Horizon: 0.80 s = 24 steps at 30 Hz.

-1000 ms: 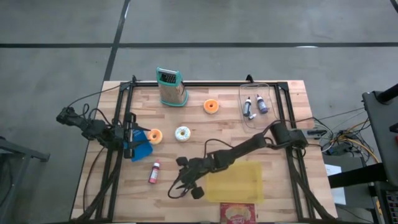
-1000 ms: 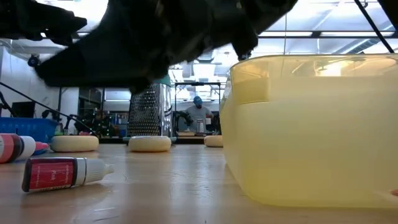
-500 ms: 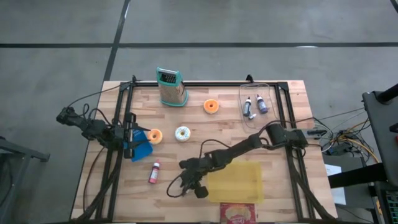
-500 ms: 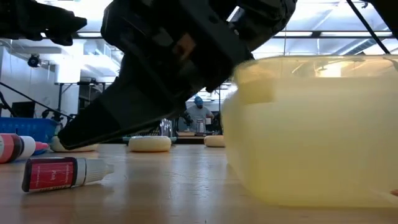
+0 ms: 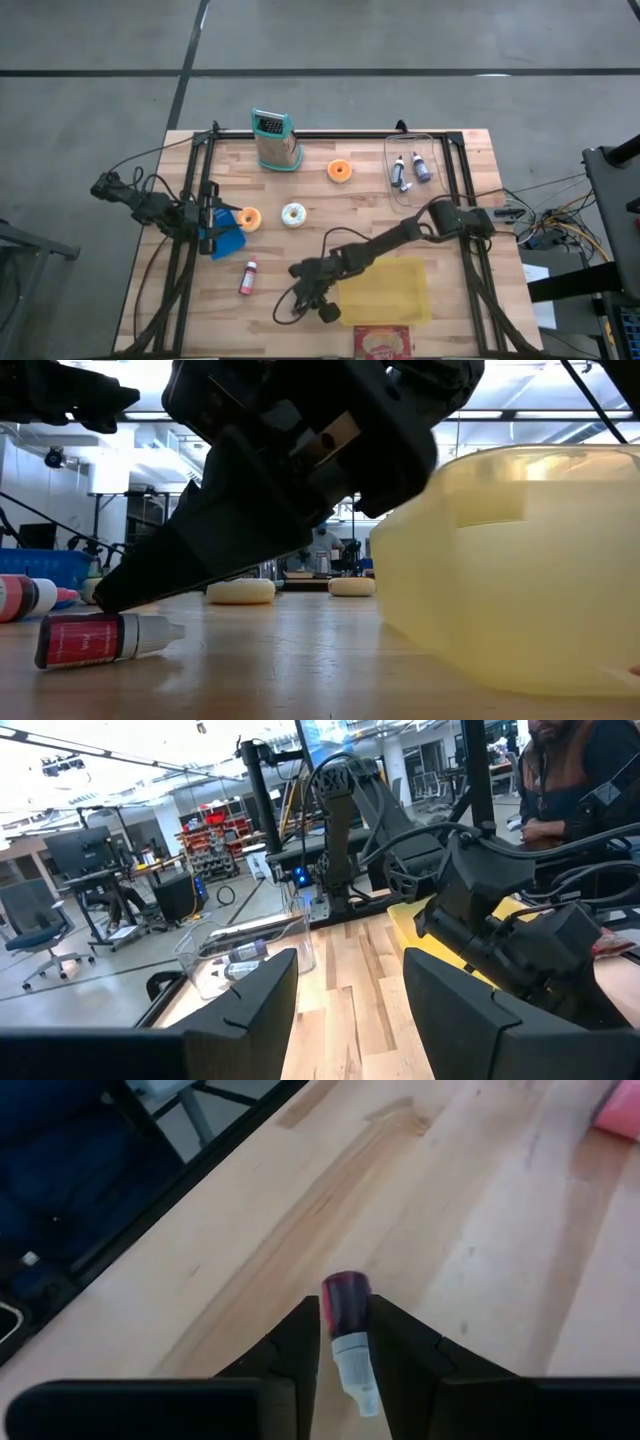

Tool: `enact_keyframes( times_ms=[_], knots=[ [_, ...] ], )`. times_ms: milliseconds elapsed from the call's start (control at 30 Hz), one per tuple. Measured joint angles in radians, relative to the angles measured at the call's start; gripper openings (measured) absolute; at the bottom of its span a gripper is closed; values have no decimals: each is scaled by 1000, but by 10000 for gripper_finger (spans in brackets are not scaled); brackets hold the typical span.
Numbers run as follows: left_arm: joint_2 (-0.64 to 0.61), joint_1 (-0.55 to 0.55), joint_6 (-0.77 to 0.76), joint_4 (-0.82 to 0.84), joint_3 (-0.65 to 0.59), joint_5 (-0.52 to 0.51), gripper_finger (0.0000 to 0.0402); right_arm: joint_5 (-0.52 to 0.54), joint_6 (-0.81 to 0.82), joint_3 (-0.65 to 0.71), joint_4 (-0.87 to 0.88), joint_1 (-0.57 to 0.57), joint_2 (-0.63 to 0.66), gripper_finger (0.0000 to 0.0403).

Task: Pick & Place Food Item
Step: Put the red food coloring bottle into the transparent bin

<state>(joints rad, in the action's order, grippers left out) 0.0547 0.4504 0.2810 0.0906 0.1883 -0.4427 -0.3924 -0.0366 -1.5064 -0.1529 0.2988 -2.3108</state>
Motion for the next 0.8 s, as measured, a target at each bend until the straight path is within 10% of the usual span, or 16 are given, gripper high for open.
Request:
enact_keyframes(
  times_ms=[800],
  knots=[
    [0, 0, 0, 0, 0, 0, 188, 36, 34, 31, 11, 9, -2, 91]
  ],
)
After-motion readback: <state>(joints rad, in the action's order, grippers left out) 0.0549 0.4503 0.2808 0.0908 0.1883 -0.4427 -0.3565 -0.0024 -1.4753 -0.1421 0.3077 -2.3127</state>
